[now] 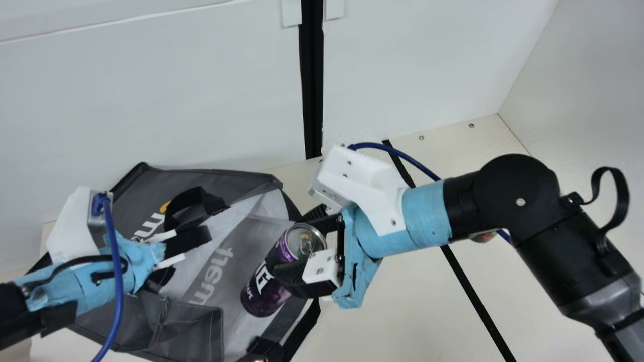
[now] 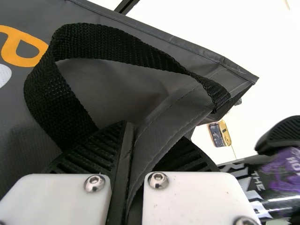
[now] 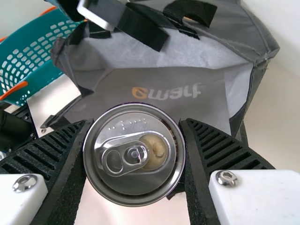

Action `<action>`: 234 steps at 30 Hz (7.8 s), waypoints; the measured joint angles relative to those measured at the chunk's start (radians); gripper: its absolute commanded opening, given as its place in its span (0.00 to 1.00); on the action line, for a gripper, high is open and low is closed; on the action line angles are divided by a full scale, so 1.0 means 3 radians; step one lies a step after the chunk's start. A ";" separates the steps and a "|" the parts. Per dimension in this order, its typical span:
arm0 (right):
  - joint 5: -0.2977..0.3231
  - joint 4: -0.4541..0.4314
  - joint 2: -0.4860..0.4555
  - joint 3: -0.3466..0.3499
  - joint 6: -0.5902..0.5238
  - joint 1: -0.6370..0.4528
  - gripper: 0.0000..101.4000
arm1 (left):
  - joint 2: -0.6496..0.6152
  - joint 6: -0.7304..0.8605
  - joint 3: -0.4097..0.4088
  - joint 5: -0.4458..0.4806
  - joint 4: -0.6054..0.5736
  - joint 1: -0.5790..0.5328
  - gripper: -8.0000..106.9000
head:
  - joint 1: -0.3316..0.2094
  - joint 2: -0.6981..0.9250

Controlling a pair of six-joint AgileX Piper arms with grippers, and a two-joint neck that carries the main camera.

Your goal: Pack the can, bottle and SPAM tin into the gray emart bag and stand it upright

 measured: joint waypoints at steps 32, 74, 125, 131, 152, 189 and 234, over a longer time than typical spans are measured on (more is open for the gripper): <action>0.0006 0.0003 0.0567 -0.0322 0.0094 0.0208 0.00 | 0.0000 0.0000 0.0000 0.0000 0.0000 0.0000 0.00 | 0.0000 0.0000; 0.0007 -0.0317 0.1290 -0.0786 0.0272 0.0481 0.00 | 0.0000 0.0000 0.0000 0.0000 0.0000 0.0000 0.00 | 0.0005 0.0000; -0.0022 -0.0295 0.1365 -0.0927 0.0462 0.0578 0.94 | 0.0000 0.0000 0.0000 0.0000 0.0000 0.0000 0.00 | 0.0000 0.0000; -0.0016 -0.0309 0.1309 -0.0924 0.0458 0.0591 0.94 | 0.0000 0.0000 0.0000 0.0000 0.0000 0.0000 0.00 | 0.0005 0.0000; 0.0007 -0.0254 0.0878 -0.0669 0.0380 0.0552 0.94 | 0.0000 0.0000 0.0000 0.0000 0.0000 0.0000 0.00 | 0.0005 0.0005; 0.0005 -0.0437 -0.0041 -0.0047 -0.0585 -0.0309 0.94 | 0.0000 0.0000 0.0000 0.0000 0.0000 0.0000 0.00 | 0.0000 0.0005; 0.0010 -0.1518 -0.0427 -0.0431 0.0091 -0.1356 0.94 | 0.0000 0.0000 0.0000 0.0000 0.0000 0.0000 0.00 | 0.0000 0.0005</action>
